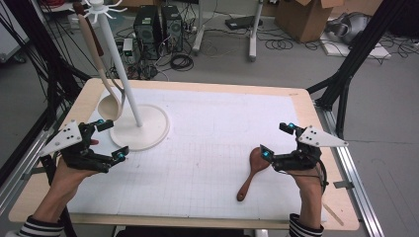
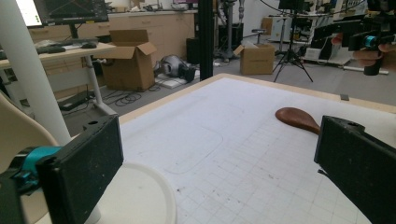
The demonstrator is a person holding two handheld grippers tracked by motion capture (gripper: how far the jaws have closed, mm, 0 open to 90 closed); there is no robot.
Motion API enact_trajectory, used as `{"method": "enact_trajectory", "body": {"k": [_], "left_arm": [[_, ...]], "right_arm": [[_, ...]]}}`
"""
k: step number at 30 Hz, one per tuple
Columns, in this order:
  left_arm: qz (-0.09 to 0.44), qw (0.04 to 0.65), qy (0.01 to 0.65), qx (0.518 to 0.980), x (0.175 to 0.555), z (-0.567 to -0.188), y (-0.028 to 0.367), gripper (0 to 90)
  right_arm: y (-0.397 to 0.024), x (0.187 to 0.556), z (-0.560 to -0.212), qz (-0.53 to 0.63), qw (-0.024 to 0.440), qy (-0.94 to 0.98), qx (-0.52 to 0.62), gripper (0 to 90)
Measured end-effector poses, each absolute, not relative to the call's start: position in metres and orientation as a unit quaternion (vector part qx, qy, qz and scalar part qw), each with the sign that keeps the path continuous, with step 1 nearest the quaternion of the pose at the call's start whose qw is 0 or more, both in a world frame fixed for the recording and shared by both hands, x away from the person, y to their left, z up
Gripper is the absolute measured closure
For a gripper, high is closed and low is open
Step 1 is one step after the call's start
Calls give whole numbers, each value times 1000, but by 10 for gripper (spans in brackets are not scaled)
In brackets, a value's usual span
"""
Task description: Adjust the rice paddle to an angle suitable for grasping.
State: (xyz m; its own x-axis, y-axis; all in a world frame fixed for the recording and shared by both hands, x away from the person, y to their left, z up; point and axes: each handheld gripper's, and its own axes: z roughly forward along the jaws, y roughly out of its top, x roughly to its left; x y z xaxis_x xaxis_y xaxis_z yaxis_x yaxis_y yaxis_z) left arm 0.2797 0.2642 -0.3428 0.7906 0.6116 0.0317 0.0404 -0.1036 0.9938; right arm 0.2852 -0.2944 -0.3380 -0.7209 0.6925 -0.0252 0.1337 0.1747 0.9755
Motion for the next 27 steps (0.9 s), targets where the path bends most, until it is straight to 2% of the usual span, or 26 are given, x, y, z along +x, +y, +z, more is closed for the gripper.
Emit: {"method": "enact_trajectory", "body": {"k": [12, 27], "left_arm": [[206, 630, 221, 715, 286, -340, 272, 17], [197, 631, 228, 715, 284, -357, 275, 17]], "right_arm": [[-299, 285, -339, 577, 239, 726, 288, 4], [-302, 288, -335, 538, 208, 765, 288, 22]]}}
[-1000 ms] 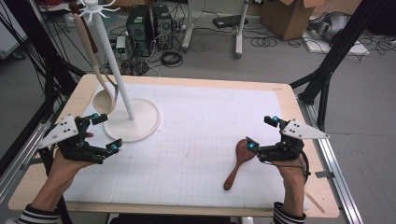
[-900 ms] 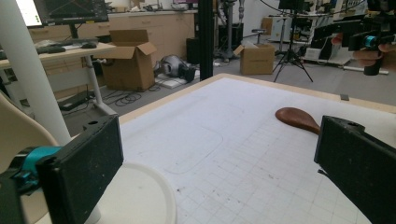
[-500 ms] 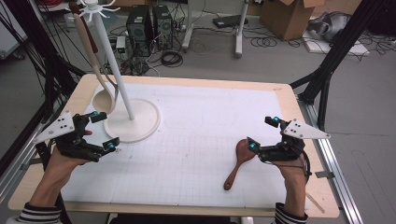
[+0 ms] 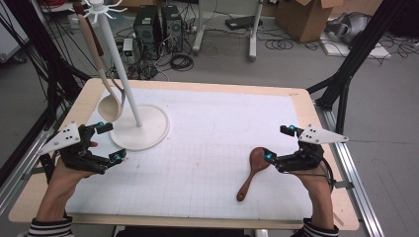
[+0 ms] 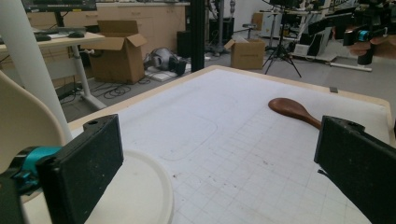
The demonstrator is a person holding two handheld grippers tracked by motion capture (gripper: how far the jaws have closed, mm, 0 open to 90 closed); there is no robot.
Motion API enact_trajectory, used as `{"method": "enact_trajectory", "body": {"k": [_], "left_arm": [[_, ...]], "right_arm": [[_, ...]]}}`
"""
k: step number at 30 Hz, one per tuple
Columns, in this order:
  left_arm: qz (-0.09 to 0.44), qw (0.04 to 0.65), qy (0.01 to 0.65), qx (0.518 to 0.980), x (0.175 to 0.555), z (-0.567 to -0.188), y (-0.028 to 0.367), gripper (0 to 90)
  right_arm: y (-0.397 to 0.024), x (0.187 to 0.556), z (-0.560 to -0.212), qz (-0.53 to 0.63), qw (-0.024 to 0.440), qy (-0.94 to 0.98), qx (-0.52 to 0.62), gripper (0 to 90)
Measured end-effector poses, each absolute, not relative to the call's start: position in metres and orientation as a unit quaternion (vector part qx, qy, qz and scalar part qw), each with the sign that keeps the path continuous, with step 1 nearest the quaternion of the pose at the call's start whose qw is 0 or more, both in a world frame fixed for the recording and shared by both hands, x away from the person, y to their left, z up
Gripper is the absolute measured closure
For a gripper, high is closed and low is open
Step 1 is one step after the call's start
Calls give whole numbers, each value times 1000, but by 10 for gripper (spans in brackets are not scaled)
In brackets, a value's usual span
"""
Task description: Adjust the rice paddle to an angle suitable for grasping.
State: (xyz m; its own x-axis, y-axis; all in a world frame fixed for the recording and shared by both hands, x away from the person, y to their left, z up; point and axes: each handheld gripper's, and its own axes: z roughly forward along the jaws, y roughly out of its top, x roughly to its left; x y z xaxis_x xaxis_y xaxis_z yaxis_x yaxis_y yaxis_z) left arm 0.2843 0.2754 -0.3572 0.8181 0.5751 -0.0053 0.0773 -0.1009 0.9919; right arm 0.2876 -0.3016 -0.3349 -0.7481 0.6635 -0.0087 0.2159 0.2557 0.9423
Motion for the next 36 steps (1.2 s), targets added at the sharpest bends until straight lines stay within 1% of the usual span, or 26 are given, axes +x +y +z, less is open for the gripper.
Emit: {"method": "enact_trajectory", "body": {"k": [1, 3, 4, 5, 7, 9, 11, 12, 16, 18, 21, 26, 32, 36], "left_arm": [[197, 631, 227, 715, 284, -358, 275, 17], [194, 628, 224, 720, 284, -358, 273, 17], [194, 631, 221, 718, 284, -358, 273, 17], [192, 635, 218, 716, 284, -357, 272, 17], [193, 639, 215, 713, 283, -355, 271, 17], [191, 641, 212, 712, 282, -354, 270, 17], [190, 642, 212, 712, 281, -354, 269, 17], [189, 642, 211, 713, 281, -354, 269, 17], [189, 641, 209, 714, 279, -352, 268, 17], [190, 644, 208, 712, 279, -352, 268, 17], [184, 649, 206, 709, 280, -353, 267, 17], [183, 642, 212, 714, 283, -357, 266, 17], [186, 636, 216, 717, 282, -357, 265, 17], [191, 636, 221, 714, 282, -356, 267, 17]], "right_arm": [[-301, 288, -334, 535, 207, 768, 285, 54], [-300, 288, -333, 529, 200, 778, 274, 61], [-298, 288, -332, 525, 194, 783, 270, 81], [-297, 288, -331, 520, 194, 790, 261, 145], [-294, 288, -330, 513, 185, 799, 254, 178], [-292, 288, -329, 509, 168, 807, 248, 259], [-288, 287, -329, 504, 155, 815, 240, 311], [-287, 287, -328, 498, 149, 821, 234, 378], [-285, 287, -328, 481, 134, 837, 223, 460], [-286, 288, -329, 476, 120, 843, 219, 544], [-285, 290, -330, 471, 95, 851, 211, 625], [-283, 293, -331, 448, 83, 870, 189, 756], [-279, 297, -336, 423, 58, 891, 155, 871], [-276, 298, -338, 407, 49, 903, 126, 893]]}}
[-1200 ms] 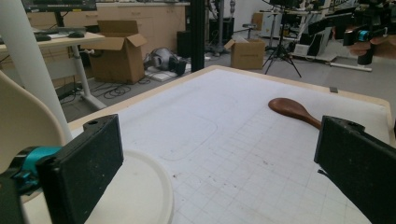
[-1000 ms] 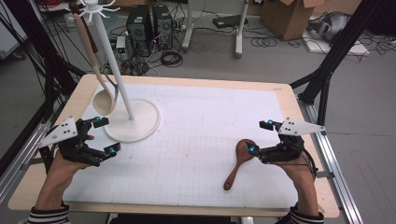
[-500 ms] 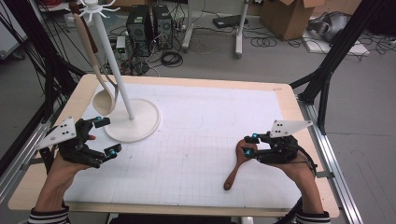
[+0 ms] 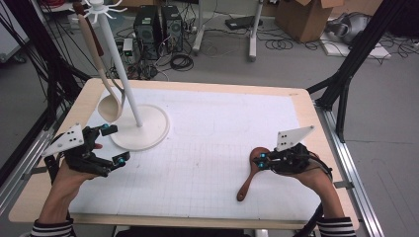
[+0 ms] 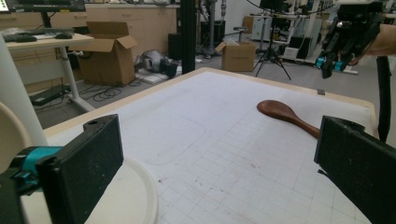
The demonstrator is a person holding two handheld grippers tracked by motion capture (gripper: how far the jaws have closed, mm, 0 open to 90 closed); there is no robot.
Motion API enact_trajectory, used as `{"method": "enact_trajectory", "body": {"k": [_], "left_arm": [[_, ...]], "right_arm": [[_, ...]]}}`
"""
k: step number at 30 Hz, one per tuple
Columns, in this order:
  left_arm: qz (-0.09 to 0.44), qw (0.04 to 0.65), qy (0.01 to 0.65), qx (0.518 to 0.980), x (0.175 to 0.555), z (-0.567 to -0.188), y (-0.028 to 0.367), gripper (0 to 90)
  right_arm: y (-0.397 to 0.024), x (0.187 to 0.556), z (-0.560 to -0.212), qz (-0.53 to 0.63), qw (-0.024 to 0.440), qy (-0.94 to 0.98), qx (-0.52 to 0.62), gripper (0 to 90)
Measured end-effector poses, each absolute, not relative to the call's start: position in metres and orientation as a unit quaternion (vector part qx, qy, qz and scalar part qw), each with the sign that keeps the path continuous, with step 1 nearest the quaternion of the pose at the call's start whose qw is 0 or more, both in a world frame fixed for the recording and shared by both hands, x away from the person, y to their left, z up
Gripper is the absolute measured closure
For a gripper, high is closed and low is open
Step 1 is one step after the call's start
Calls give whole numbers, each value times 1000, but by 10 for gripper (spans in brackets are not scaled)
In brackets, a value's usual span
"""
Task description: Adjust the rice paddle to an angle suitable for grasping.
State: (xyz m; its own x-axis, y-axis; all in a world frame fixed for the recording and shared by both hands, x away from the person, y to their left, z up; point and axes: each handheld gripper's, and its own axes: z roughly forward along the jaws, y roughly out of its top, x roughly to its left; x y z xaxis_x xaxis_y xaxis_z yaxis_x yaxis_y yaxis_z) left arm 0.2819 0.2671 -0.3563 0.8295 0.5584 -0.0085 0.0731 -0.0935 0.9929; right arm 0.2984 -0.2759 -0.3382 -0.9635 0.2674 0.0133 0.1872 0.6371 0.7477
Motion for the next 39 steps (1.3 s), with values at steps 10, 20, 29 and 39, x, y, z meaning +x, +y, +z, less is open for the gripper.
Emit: {"method": "enact_trajectory", "body": {"k": [10, 20, 29, 39], "left_arm": [[193, 635, 218, 716, 283, -355, 265, 17], [191, 634, 218, 717, 282, -355, 264, 17], [190, 633, 220, 718, 284, -357, 266, 17], [194, 628, 218, 722, 284, -358, 265, 17]], "right_arm": [[-255, 294, -346, 341, 22, 938, 56, 894], [-244, 292, -354, 285, 17, 958, 42, 894], [-233, 289, -363, 212, 2, 977, 23, 894], [-219, 286, -373, 129, -1, 992, 4, 895]]}}
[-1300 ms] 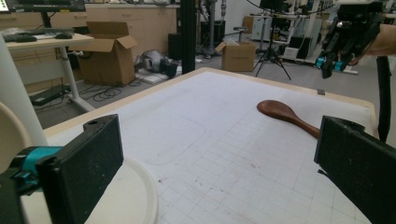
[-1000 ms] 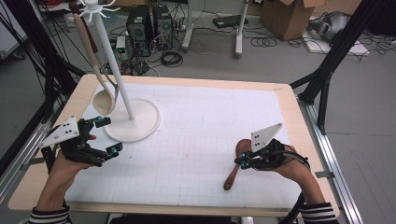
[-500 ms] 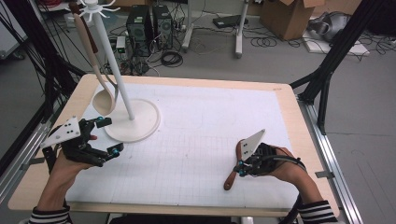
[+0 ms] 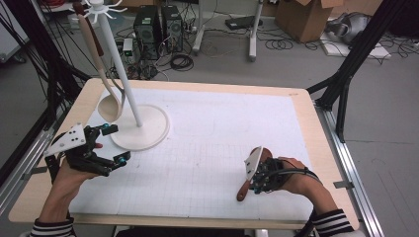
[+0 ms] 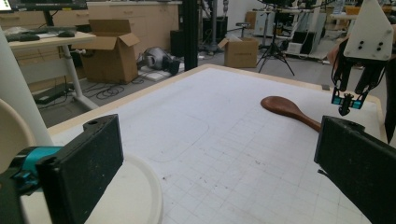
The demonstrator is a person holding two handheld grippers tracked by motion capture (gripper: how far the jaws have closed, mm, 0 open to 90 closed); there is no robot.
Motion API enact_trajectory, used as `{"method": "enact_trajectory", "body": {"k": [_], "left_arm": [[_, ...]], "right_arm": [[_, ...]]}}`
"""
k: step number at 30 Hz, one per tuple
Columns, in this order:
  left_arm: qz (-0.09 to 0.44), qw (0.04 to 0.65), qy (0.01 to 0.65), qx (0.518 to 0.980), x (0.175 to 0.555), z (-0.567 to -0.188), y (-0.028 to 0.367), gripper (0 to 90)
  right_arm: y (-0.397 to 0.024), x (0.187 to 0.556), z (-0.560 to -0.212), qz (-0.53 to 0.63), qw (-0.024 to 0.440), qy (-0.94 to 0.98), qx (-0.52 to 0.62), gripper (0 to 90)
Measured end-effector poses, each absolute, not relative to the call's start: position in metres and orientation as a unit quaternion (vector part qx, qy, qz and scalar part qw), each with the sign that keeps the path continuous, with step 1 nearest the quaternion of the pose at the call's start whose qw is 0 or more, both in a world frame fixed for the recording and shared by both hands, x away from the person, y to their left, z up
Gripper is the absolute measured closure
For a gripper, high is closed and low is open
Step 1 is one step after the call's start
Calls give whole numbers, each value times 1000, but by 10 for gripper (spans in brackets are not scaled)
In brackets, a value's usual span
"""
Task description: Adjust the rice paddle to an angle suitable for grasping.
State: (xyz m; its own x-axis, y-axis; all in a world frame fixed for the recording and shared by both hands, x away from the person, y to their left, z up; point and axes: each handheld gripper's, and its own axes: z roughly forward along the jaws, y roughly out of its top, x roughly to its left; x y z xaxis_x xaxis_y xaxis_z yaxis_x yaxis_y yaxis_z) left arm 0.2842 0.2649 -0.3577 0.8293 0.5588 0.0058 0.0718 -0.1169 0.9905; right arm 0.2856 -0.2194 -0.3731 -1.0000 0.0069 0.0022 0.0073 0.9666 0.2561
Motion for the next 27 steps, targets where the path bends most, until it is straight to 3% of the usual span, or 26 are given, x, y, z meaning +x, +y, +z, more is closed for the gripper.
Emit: {"method": "enact_trajectory", "body": {"k": [27], "left_arm": [[196, 627, 216, 722, 283, -357, 263, 17]], "right_arm": [[-199, 282, -394, -35, -11, -999, 25, 895]]}}
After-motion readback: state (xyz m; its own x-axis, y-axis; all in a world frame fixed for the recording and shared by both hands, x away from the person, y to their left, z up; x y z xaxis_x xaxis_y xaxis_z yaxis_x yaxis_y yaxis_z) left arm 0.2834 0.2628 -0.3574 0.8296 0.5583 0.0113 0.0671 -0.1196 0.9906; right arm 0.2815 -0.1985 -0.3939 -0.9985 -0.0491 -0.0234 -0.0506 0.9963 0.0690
